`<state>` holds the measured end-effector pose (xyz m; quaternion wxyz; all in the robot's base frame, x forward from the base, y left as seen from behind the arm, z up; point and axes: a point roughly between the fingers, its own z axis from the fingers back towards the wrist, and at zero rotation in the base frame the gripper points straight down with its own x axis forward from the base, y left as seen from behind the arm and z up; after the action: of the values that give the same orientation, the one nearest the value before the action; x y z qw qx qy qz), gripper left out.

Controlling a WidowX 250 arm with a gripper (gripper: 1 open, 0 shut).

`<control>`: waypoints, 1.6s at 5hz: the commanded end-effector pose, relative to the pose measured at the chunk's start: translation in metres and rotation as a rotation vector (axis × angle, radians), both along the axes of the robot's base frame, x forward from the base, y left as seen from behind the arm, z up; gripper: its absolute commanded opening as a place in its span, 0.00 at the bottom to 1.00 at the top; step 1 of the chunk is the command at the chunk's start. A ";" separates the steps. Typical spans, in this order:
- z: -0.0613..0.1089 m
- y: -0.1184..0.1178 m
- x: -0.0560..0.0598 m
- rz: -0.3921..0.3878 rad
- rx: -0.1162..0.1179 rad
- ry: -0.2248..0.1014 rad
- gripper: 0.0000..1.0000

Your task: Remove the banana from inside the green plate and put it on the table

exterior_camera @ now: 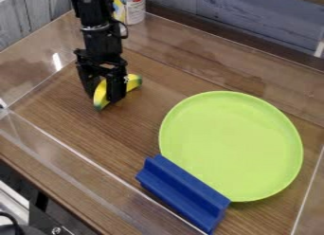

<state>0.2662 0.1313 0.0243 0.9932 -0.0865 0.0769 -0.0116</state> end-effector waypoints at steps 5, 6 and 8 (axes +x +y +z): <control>0.059 0.013 0.007 0.050 0.009 -0.125 1.00; 0.085 0.015 0.009 0.056 0.007 -0.161 1.00; 0.095 0.015 0.011 0.040 0.018 -0.192 1.00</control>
<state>0.2743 0.1446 0.1062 0.9958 -0.0909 -0.0015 0.0044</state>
